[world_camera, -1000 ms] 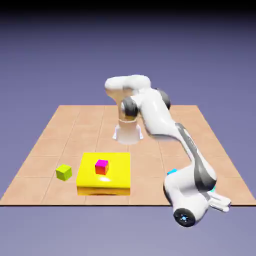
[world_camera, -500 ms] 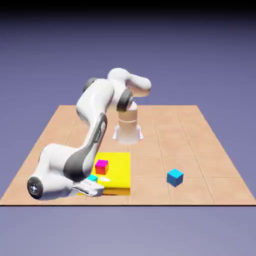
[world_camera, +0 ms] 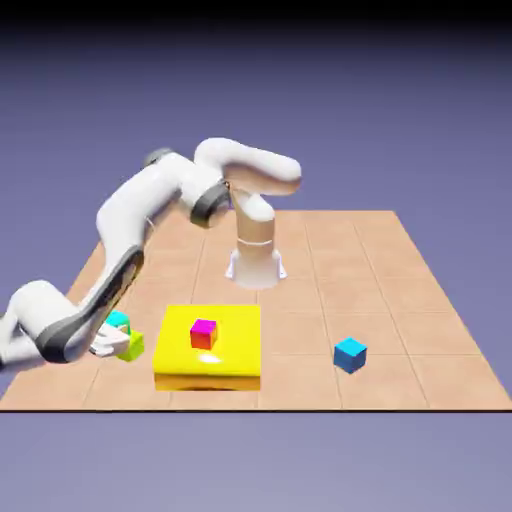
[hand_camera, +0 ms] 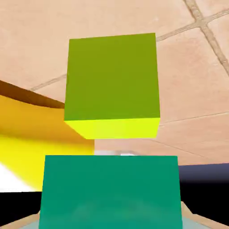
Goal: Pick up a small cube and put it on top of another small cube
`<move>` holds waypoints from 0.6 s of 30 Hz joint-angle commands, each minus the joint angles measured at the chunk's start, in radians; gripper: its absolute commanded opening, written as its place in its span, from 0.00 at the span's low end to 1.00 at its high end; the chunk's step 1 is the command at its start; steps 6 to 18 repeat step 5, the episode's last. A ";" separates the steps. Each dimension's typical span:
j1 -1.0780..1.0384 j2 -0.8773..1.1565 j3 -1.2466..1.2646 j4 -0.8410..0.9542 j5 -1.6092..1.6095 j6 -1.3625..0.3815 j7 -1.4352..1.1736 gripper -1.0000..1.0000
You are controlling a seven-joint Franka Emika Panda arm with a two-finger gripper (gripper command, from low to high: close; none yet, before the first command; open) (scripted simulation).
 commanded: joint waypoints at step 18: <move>0.026 -0.038 -0.003 -0.112 -0.004 0.068 -0.007 1.00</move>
